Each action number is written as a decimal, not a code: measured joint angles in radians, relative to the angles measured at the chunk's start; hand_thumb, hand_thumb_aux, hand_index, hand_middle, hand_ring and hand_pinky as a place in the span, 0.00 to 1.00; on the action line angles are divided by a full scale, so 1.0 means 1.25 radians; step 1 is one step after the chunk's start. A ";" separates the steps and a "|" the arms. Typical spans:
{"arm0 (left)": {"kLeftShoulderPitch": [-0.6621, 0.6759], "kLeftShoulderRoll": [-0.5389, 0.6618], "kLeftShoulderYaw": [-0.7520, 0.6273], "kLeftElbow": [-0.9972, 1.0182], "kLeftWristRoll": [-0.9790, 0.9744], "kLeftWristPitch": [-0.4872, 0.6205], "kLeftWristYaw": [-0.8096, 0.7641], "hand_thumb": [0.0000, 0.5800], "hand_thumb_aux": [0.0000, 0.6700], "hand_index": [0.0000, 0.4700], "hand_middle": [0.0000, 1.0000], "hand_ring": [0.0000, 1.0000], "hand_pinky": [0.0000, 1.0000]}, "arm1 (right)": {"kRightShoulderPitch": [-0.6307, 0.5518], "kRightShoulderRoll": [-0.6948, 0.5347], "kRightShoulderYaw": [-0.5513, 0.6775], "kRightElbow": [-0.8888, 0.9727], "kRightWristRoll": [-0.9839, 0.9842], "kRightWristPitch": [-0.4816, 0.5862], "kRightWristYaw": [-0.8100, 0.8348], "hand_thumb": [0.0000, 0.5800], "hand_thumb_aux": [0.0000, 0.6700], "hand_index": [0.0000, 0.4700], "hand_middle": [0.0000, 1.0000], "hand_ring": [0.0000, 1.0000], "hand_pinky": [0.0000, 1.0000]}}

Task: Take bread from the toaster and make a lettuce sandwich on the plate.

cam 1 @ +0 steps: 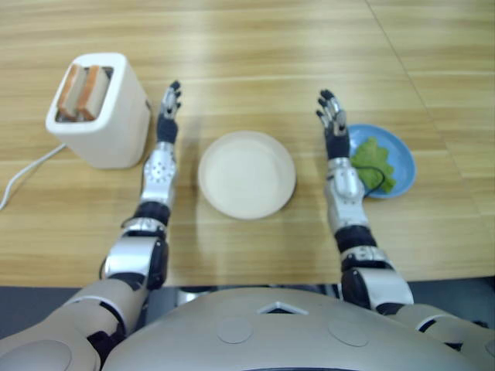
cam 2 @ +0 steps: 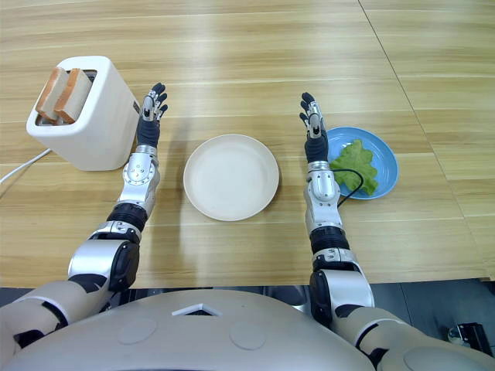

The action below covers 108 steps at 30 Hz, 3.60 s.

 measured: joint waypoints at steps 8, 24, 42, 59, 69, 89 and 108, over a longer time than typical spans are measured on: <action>0.000 0.000 0.000 0.000 0.000 0.000 0.000 0.00 0.00 0.00 0.00 0.00 0.00 | -0.002 0.000 0.002 0.005 0.001 0.003 -0.001 0.00 0.00 0.00 0.00 0.00 0.00; 0.154 0.229 0.137 -0.992 0.070 0.353 -0.028 0.00 0.00 0.00 0.00 0.00 0.00 | 0.004 -0.001 0.005 0.006 0.001 0.002 0.013 0.00 0.00 0.00 0.00 0.00 0.00; 0.161 0.459 0.050 -0.432 0.684 0.718 0.262 0.00 0.00 0.00 0.00 0.00 0.00 | 0.014 0.004 0.007 -0.013 0.000 0.006 0.010 0.00 0.00 0.00 0.00 0.00 0.00; 0.204 0.470 -0.048 -0.442 0.685 0.793 0.272 0.00 0.00 0.00 0.00 0.00 0.00 | 0.018 0.000 0.006 -0.018 0.000 0.016 0.010 0.00 0.00 0.00 0.00 0.00 0.00; 0.218 0.466 -0.062 -0.468 0.686 0.813 0.274 0.00 0.00 0.00 0.00 0.00 0.00 | 0.020 -0.001 0.005 -0.019 0.000 0.021 0.009 0.00 0.00 0.00 0.00 0.00 0.00; 0.235 0.421 -0.065 -0.594 0.677 0.709 0.440 1.00 1.00 0.98 1.00 1.00 1.00 | 0.020 -0.002 0.006 -0.013 0.000 0.032 0.004 0.00 0.00 0.00 0.00 0.00 0.00; 0.182 0.234 0.058 -0.787 0.100 0.298 0.220 1.00 1.00 0.98 1.00 1.00 1.00 | 0.016 0.002 0.011 -0.004 -0.003 0.041 -0.005 0.00 0.00 0.00 0.00 0.00 0.00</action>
